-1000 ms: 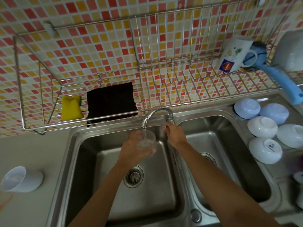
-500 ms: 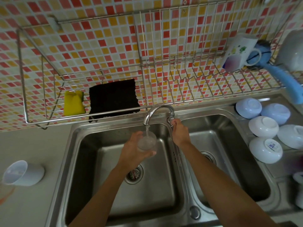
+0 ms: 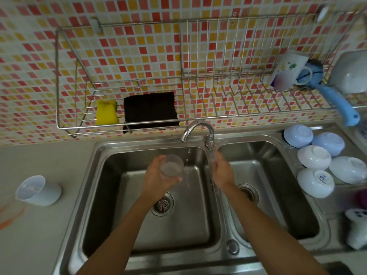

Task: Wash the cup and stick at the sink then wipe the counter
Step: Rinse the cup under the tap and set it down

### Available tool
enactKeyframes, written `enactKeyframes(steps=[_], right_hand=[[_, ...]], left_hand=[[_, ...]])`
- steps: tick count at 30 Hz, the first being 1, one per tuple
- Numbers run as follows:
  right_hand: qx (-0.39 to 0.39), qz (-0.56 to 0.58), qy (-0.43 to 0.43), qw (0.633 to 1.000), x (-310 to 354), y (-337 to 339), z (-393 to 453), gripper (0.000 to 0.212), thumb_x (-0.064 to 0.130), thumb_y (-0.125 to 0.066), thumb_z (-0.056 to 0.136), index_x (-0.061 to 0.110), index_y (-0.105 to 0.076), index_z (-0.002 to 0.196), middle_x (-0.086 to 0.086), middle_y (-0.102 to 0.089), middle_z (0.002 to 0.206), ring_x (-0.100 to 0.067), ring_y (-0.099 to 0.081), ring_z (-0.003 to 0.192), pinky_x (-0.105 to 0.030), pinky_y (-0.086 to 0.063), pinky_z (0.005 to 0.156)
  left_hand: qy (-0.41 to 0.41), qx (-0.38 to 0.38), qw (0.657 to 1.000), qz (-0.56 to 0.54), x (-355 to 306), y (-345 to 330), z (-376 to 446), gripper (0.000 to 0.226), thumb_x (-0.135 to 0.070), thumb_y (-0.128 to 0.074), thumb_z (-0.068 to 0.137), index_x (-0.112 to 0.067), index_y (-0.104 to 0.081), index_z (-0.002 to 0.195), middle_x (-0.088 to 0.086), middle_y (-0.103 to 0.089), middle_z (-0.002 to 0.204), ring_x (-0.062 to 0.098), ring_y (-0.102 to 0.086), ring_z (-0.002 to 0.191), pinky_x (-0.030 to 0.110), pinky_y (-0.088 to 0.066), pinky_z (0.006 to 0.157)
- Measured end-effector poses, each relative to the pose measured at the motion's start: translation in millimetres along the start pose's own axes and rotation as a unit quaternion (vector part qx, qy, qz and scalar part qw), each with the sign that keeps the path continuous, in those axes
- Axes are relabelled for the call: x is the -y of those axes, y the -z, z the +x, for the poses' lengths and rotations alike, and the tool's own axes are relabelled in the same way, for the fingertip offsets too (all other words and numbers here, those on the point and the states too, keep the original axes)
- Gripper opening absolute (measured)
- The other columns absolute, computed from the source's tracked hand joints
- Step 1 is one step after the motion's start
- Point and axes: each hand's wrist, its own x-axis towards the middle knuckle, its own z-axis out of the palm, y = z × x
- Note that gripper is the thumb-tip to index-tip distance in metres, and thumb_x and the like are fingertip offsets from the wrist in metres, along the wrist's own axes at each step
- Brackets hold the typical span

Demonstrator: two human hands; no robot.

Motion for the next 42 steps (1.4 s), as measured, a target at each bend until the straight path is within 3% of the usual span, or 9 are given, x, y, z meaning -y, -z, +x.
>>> enactKeyframes(steps=[5, 9, 11, 14, 21, 28, 32, 37, 42], right_hand=[[0.035, -0.051, 0.075, 0.995, -9, -30, -74, 0.038, 0.023, -0.047, 0.099, 0.019, -0.046, 0.136, -0.007, -0.058, 0.129, -0.025, -0.058, 0.114, -0.038, -0.048, 0.097], [0.145, -0.126, 0.088, 0.977, -23, -71, -145, 0.046, 0.030, -0.042, 0.101, 0.016, -0.038, 0.145, -0.005, -0.039, 0.150, -0.021, -0.035, 0.138, -0.035, -0.030, 0.114], [0.181, -0.153, 0.089, 0.967, -32, -84, -174, 0.048, 0.030, -0.039, 0.101, 0.013, -0.035, 0.146, -0.008, -0.035, 0.152, -0.022, -0.029, 0.142, -0.033, -0.023, 0.117], [0.195, -0.183, 0.075, 0.961, -38, -91, -197, 0.047, 0.027, -0.040, 0.100, 0.011, -0.036, 0.145, -0.008, -0.039, 0.149, -0.022, -0.032, 0.139, -0.033, -0.022, 0.117], [0.187, -0.188, 0.069, 0.962, -38, -96, -194, 0.040, 0.019, -0.042, 0.098, 0.007, -0.048, 0.136, -0.012, -0.054, 0.136, -0.024, -0.048, 0.126, -0.035, -0.035, 0.111], [0.184, -0.185, 0.104, 0.960, -35, -95, -194, 0.027, 0.006, -0.046, 0.093, 0.002, -0.060, 0.115, -0.014, -0.064, 0.116, -0.029, -0.060, 0.107, -0.037, -0.047, 0.097], [0.175, -0.196, 0.108, 0.959, -33, -94, -195, 0.021, 0.005, -0.046, 0.092, 0.002, -0.061, 0.107, -0.014, -0.064, 0.109, -0.030, -0.060, 0.099, -0.040, -0.049, 0.090], [0.177, -0.193, 0.099, 0.960, -33, -94, -194, 0.019, 0.008, -0.044, 0.093, 0.003, -0.059, 0.105, -0.013, -0.063, 0.108, -0.031, -0.059, 0.099, -0.038, -0.048, 0.089], [0.181, -0.193, 0.099, 0.959, -33, -94, -195, 0.022, 0.010, -0.044, 0.095, 0.001, -0.059, 0.108, -0.014, -0.063, 0.112, -0.029, -0.058, 0.104, -0.037, -0.045, 0.094]], left_hand=[[-0.019, 0.007, 0.999, 0.036, 22, 4, -30, 0.080, -0.020, -0.089, 0.057, -0.022, -0.045, 0.125, -0.005, -0.043, 0.119, 0.017, -0.050, 0.109, 0.026, -0.042, 0.087], [0.046, 0.029, 0.996, 0.069, 60, 2, -58, 0.085, -0.034, -0.084, 0.056, -0.039, -0.039, 0.127, -0.006, -0.040, 0.127, 0.022, -0.051, 0.112, 0.049, -0.046, 0.096], [0.048, 0.037, 0.989, 0.137, 75, 3, -71, 0.085, -0.040, -0.083, 0.057, -0.041, -0.038, 0.129, -0.005, -0.040, 0.129, 0.022, -0.049, 0.113, 0.050, -0.041, 0.098], [0.025, 0.044, 0.967, 0.251, 90, 10, -89, 0.082, -0.042, -0.079, 0.063, -0.037, -0.039, 0.135, -0.001, -0.039, 0.132, 0.024, -0.042, 0.119, 0.045, -0.031, 0.099], [-0.054, 0.106, 0.888, 0.443, 121, 18, -110, 0.080, -0.042, -0.079, 0.064, -0.035, -0.041, 0.135, 0.008, -0.043, 0.130, 0.029, -0.044, 0.117, 0.048, -0.032, 0.100], [-0.118, 0.104, 0.820, 0.550, 121, 25, -110, 0.076, -0.028, -0.085, 0.054, -0.033, -0.052, 0.122, 0.011, -0.051, 0.117, 0.029, -0.049, 0.102, 0.046, -0.041, 0.086], [-0.167, 0.125, 0.791, 0.575, 110, 27, -108, 0.066, -0.024, -0.078, 0.067, -0.028, -0.049, 0.127, 0.013, -0.050, 0.123, 0.031, -0.049, 0.110, 0.047, -0.041, 0.090], [-0.250, 0.108, 0.740, 0.615, 111, 29, -104, 0.065, -0.024, -0.085, 0.051, -0.027, -0.062, 0.112, 0.009, -0.062, 0.113, 0.027, -0.057, 0.103, 0.045, -0.048, 0.083], [-0.264, 0.102, 0.713, 0.642, 107, 36, -107, 0.074, -0.027, -0.082, 0.060, -0.026, -0.050, 0.127, 0.011, -0.052, 0.128, 0.029, -0.049, 0.117, 0.047, -0.043, 0.093]])
